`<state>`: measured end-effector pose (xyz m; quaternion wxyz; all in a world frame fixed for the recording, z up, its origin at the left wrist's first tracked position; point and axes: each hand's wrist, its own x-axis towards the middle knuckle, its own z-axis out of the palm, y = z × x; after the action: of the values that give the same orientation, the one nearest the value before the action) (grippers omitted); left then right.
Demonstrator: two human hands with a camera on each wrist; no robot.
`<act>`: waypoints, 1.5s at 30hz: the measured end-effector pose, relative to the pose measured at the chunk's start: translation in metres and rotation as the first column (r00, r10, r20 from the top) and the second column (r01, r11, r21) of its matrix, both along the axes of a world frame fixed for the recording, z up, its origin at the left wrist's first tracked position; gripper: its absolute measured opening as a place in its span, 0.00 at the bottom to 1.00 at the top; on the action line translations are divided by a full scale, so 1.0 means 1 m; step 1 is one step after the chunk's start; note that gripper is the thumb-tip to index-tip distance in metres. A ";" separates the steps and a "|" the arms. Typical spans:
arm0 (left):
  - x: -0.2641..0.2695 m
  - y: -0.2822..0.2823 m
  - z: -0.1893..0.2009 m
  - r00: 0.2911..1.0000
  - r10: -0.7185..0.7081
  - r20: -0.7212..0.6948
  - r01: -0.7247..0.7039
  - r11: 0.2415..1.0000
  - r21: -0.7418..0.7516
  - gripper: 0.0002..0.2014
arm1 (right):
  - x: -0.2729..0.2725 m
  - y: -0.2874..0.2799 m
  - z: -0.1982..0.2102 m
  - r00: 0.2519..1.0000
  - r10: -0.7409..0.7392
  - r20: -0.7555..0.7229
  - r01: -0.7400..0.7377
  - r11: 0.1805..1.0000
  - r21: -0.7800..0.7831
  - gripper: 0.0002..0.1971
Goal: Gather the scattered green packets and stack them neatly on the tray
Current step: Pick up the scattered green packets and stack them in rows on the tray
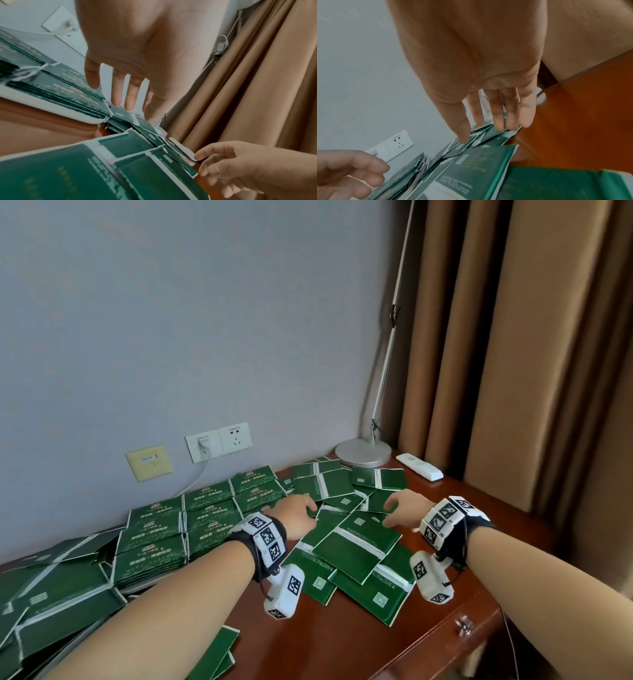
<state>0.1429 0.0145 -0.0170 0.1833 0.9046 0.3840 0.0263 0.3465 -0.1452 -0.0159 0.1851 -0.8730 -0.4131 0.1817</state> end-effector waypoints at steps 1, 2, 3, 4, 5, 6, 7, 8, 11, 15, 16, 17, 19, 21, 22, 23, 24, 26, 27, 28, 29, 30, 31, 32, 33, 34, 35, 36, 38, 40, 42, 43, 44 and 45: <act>-0.001 0.001 -0.002 1.000 0.002 0.005 -0.002 1.000 0.002 0.20 | 0.000 0.002 -0.002 1.000 -0.003 0.003 0.003 1.000 -0.007 0.24; -0.002 0.002 -0.005 1.000 0.005 0.010 -0.005 1.000 0.005 0.20 | -0.001 0.004 -0.005 1.000 -0.003 0.007 0.003 1.000 -0.016 0.25; -0.002 0.003 -0.007 1.000 0.006 0.017 -0.006 1.000 0.007 0.20 | -0.002 0.005 -0.008 1.000 -0.005 0.007 0.005 1.000 -0.026 0.25; -0.003 0.004 -0.010 1.000 0.006 0.021 -0.006 1.000 0.006 0.21 | -0.003 0.006 -0.010 1.000 -0.005 0.005 0.005 0.999 -0.038 0.26; -0.003 0.005 -0.012 1.000 0.003 0.025 -0.003 1.000 0.002 0.21 | -0.004 0.008 -0.012 1.000 -0.004 -0.001 0.004 0.999 -0.046 0.26; -0.003 0.006 -0.014 1.000 0.000 0.031 0.000 1.000 -0.009 0.21 | -0.005 0.009 -0.014 1.000 -0.002 -0.002 0.002 0.998 -0.055 0.27; -0.004 0.006 -0.016 0.999 -0.004 0.034 0.005 1.000 -0.018 0.21 | -0.006 0.011 -0.016 1.000 -0.001 -0.004 0.001 0.998 -0.063 0.27; -0.003 0.006 -0.017 0.999 -0.007 0.038 0.008 1.000 -0.025 0.21 | -0.008 0.012 -0.017 1.000 0.001 -0.001 -0.001 0.998 -0.068 0.27; -0.004 0.006 -0.020 0.999 -0.006 0.047 0.007 1.000 -0.023 0.20 | -0.011 0.016 -0.022 1.000 0.009 0.011 -0.009 0.997 -0.076 0.28; -0.007 0.006 -0.021 0.999 -0.005 0.051 0.007 1.000 -0.031 0.20 | -0.012 0.019 -0.026 0.999 0.033 0.017 -0.031 0.995 -0.090 0.29; -0.007 0.006 -0.021 0.999 -0.004 0.053 0.006 0.999 -0.033 0.20 | -0.012 0.019 -0.026 0.999 0.037 0.020 -0.035 0.995 -0.090 0.30; -0.007 0.006 -0.021 0.999 -0.004 0.054 0.006 0.999 -0.032 0.20 | -0.012 0.019 -0.026 0.999 0.042 0.027 -0.039 0.996 -0.086 0.30; -0.007 0.006 -0.021 0.998 -0.008 0.057 0.009 1.000 -0.027 0.20 | -0.012 0.018 -0.025 0.998 0.047 0.042 -0.044 0.996 -0.073 0.30; -0.005 0.006 -0.022 0.998 -0.015 0.055 0.016 1.000 -0.022 0.20 | -0.009 0.016 -0.022 0.998 0.043 0.055 -0.040 0.998 -0.056 0.29; -0.003 0.006 -0.023 0.998 -0.020 0.054 0.022 1.000 -0.019 0.20 | -0.006 0.015 -0.020 0.998 0.035 0.053 -0.032 0.998 -0.050 0.29; -0.002 0.006 -0.023 0.998 -0.023 0.055 0.024 1.000 -0.018 0.19 | -0.003 0.014 -0.018 0.999 0.023 0.044 -0.022 0.999 -0.041 0.28; 0.000 0.006 -0.023 0.998 -0.025 0.058 0.027 0.999 -0.023 0.19 | 0.001 0.012 -0.015 0.999 0.009 0.031 -0.008 0.999 -0.032 0.27; 0.004 0.004 -0.024 0.997 -0.033 0.064 0.035 0.999 -0.042 0.20 | 0.009 0.008 -0.007 1.000 -0.013 0.004 0.013 1.000 -0.005 0.25; 0.007 0.004 -0.025 0.997 -0.041 0.061 0.044 0.998 -0.045 0.20 | 0.013 0.005 -0.004 1.000 -0.023 -0.001 0.023 1.000 0.020 0.23; 0.009 0.004 -0.026 0.997 -0.049 0.056 0.051 0.998 -0.042 0.21 | 0.016 0.003 0.000 0.999 -0.033 0.009 0.032 0.998 0.053 0.21; 0.011 0.003 -0.027 0.997 -0.055 0.052 0.057 0.998 -0.037 0.21 | 0.019 0.001 0.002 0.999 -0.039 0.035 0.036 0.995 0.089 0.18; 0.013 0.003 -0.028 0.997 -0.060 0.052 0.062 0.997 -0.034 0.22 | 0.020 -0.002 0.004 0.997 -0.036 0.068 0.028 0.993 0.114 0.15; 0.014 0.002 -0.029 0.997 -0.063 0.053 0.065 0.997 -0.034 0.22 | 0.019 -0.003 0.005 0.996 -0.018 0.093 0.007 0.993 0.121 0.14; 0.016 0.002 -0.030 0.996 -0.070 0.051 0.072 0.997 -0.034 0.22 | 0.017 -0.004 0.005 0.994 0.012 0.110 -0.024 0.994 0.110 0.13; 0.017 0.002 -0.031 0.996 -0.076 0.045 0.077 0.996 -0.033 0.22 | 0.013 -0.005 0.005 0.990 0.056 0.126 -0.066 0.995 0.077 0.12; 0.017 0.002 -0.032 0.996 -0.082 0.039 0.083 0.996 -0.031 0.23 | 0.009 -0.006 0.003 0.985 0.107 0.138 -0.113 0.993 0.034 0.12; 0.018 0.002 -0.033 0.996 -0.086 0.033 0.087 0.996 -0.030 0.23 | 0.005 -0.007 0.001 0.977 0.162 0.139 -0.162 0.987 -0.012 0.11; 0.019 0.003 -0.034 0.996 -0.087 0.030 0.087 0.996 -0.027 0.24 | 0.001 -0.008 -0.001 0.968 0.216 0.126 -0.212 0.976 -0.049 0.11; 0.020 0.004 -0.036 0.996 -0.089 0.023 0.089 0.996 -0.018 0.25 | -0.003 -0.010 -0.006 0.960 0.271 0.075 -0.264 0.960 -0.088 0.16; 0.021 0.004 -0.037 0.995 -0.098 0.018 0.098 0.995 -0.014 0.27 | -0.002 -0.011 -0.011 0.967 0.246 0.064 -0.242 0.968 -0.067 0.18; 0.022 0.006 -0.038 0.995 -0.099 0.018 0.099 0.995 -0.019 0.28 | 0.001 -0.011 -0.014 0.973 0.202 0.107 -0.197 0.979 -0.058 0.20; 0.023 0.006 -0.039 0.995 -0.096 0.017 0.096 0.995 -0.023 0.29 | 0.003 -0.011 -0.016 0.975 0.184 0.124 -0.177 0.982 -0.066 0.21; 0.024 0.006 -0.040 0.996 -0.091 0.014 0.092 0.995 -0.026 0.30 | 0.005 -0.012 -0.018 0.977 0.169 0.130 -0.160 0.984 -0.077 0.23; 0.025 0.007 -0.041 0.996 -0.086 0.011 0.087 0.996 -0.028 0.31 | 0.006 -0.012 -0.021 0.980 0.156 0.124 -0.145 0.985 -0.088 0.25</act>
<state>0.1675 0.0215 -0.0579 0.1989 0.9175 0.3439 0.0175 0.3528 -0.1575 -0.0365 0.1088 -0.8558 -0.4818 0.1537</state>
